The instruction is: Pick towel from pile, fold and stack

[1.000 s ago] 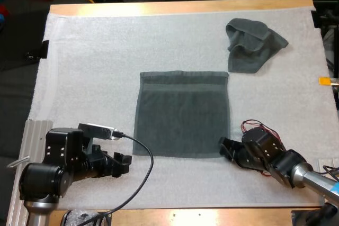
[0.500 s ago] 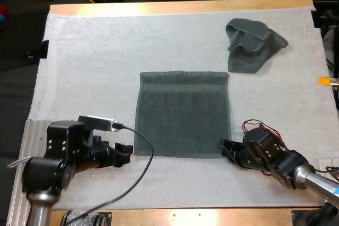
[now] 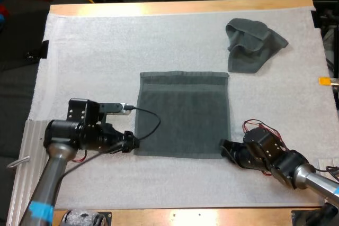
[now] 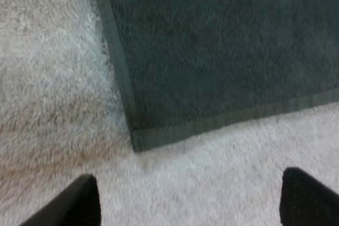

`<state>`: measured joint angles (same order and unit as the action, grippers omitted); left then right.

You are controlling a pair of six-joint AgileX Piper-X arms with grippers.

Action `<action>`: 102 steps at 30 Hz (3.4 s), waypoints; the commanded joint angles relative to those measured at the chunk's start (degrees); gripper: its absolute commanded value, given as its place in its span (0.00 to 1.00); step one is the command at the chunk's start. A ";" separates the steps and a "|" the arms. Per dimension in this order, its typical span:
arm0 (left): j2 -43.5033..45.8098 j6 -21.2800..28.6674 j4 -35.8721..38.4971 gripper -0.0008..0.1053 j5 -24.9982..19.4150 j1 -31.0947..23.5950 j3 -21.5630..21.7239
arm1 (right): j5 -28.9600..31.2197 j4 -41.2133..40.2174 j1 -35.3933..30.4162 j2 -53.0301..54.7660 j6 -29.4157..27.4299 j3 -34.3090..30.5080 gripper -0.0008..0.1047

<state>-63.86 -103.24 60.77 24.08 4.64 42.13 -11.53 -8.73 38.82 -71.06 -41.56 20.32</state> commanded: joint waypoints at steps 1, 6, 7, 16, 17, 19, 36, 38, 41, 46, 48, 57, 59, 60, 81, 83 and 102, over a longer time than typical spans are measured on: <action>-1.55 0.14 -0.98 0.64 0.68 -0.18 -0.26 | -0.73 -0.44 0.13 0.62 -0.67 0.00 0.01; -6.26 0.23 -3.33 0.64 1.00 -0.18 -2.16 | -0.73 -0.44 0.13 0.62 -0.67 0.00 0.01; -7.20 0.23 -4.00 0.64 1.90 -0.18 -2.81 | -0.73 -0.44 0.13 0.62 -0.82 0.00 0.01; -13.98 0.23 -10.24 0.64 9.66 -0.18 -5.95 | -0.73 -0.44 0.13 0.62 -1.09 0.00 0.01; -14.52 0.18 -10.46 0.64 9.51 -0.18 -5.95 | -0.73 -0.44 0.13 0.62 -1.09 0.00 0.01; -16.03 -0.21 -10.98 0.64 7.50 -0.18 -5.95 | -0.73 -0.44 0.13 0.62 -1.09 0.00 0.01; -25.72 -1.43 -16.07 0.64 17.29 -0.18 -5.95 | -0.62 -0.44 0.13 0.62 -1.09 0.00 0.01; -25.88 -1.30 -15.89 0.62 17.13 -0.18 -5.95 | -0.61 -0.44 0.13 0.62 -1.09 0.00 0.01; -25.88 -1.25 -15.89 0.53 16.85 -0.18 -5.95 | -0.24 -0.44 0.13 0.62 -1.09 0.00 0.01; -25.88 -0.78 -15.82 0.37 15.26 -0.18 -5.95 | -0.24 -0.44 0.13 0.62 -1.09 0.00 0.01; -25.88 -0.60 -15.60 0.25 11.20 -0.18 -5.95 | -0.24 -0.44 0.13 0.62 -1.09 0.00 0.01; -25.78 3.37 -12.09 0.01 11.84 -0.18 -5.95 | -1.62 -0.44 0.23 0.87 -1.09 0.00 0.01; -25.34 3.76 -11.31 0.01 12.08 -0.18 -5.95 | -0.71 -0.44 0.87 1.53 -1.09 0.00 0.01; -24.97 4.23 -10.89 0.01 12.65 0.18 -5.95 | -0.04 -0.44 1.20 1.86 -1.09 0.00 0.01; -4.59 6.68 2.62 0.01 0.91 14.86 -5.95 | 6.33 -18.39 12.99 16.07 -3.80 0.39 0.01; -2.73 6.68 4.90 0.01 1.11 14.86 -5.95 | 6.28 -20.04 13.13 18.14 -3.80 0.83 0.01; -7.22 -3.00 -6.13 0.01 12.81 14.63 -5.63 | 7.18 -15.47 10.18 21.19 6.02 1.07 0.01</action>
<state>-71.18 -105.46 55.15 35.92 19.23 36.31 -4.85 -24.44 49.12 -49.84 -35.65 20.95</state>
